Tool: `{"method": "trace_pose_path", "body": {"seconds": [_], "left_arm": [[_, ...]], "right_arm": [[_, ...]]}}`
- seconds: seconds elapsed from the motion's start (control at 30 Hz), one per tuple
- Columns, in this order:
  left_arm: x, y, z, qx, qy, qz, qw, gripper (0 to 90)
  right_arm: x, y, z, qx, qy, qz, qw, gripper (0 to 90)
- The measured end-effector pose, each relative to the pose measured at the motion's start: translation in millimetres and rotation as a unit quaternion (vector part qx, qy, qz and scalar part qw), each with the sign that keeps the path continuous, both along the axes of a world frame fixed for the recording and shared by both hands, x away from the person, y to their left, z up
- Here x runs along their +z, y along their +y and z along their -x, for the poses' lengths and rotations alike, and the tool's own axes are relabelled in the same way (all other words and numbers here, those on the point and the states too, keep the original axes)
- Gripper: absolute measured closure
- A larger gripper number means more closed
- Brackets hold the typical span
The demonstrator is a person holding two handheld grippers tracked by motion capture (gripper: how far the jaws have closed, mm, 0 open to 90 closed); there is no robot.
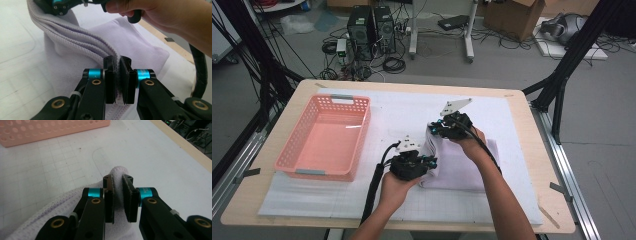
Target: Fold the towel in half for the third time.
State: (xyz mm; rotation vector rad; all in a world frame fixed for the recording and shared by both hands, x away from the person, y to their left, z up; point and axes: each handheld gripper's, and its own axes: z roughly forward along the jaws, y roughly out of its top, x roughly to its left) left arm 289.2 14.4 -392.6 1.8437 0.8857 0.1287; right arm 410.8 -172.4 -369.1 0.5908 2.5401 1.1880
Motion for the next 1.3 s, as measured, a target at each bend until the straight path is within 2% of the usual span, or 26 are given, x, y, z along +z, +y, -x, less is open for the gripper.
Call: {"method": "trace_pose_path", "body": {"seconds": [0.27,0.37,0.57,0.67,0.73,0.87,0.93,1.1,1.3], "left_arm": [[-9.3,-27.4,-4.2,-0.010,0.001,-0.004,0.9999,82.8],[-11.9,-33.7,-6.2,-0.012,0.002,-0.005,0.9999,82.6],[-17.8,-45.9,-8.3,-0.014,0.001,-0.008,0.9999,81.0],[-19.6,-49.3,-8.8,-0.014,-0.002,-0.009,0.9999,77.6],[-19.8,-49.7,-7.3,-0.015,-0.007,-0.014,0.9998,70.0],[-18.7,-43.9,-4.5,-0.009,-0.030,-0.016,0.9994,48.6],[-18.2,-38.9,-3.6,-0.006,-0.039,-0.014,0.9991,41.9],[-18.9,-23.0,-1.3,0.002,-0.056,-0.009,0.9984,36.8],[-25.3,-1.7,-2.8,0.018,-0.059,-0.013,0.9980,35.9]], "right_arm": [[-4.4,-25.7,4.1,-0.021,-0.002,0.001,0.9998,81.6],[-7.0,-33.3,6.1,-0.030,-0.010,0.001,0.9995,81.7],[-14.1,-50.5,8.1,-0.042,-0.008,0.003,0.9991,81.7],[-16.5,-59.1,8.8,-0.046,-0.011,0.003,0.9989,81.6],[-18.0,-65.0,10.3,-0.047,-0.014,0.005,0.9988,81.7],[-22.9,-78.8,12.4,-0.053,-0.015,0.002,0.9985,81.8],[-25.0,-85.9,13.1,-0.058,-0.015,0.000,0.9982,81.8],[-30.2,-100.2,14.6,-0.072,-0.017,-0.003,0.9973,81.9],[-31.7,-112.9,14.8,-0.090,-0.015,-0.005,0.9958,81.9]]}}
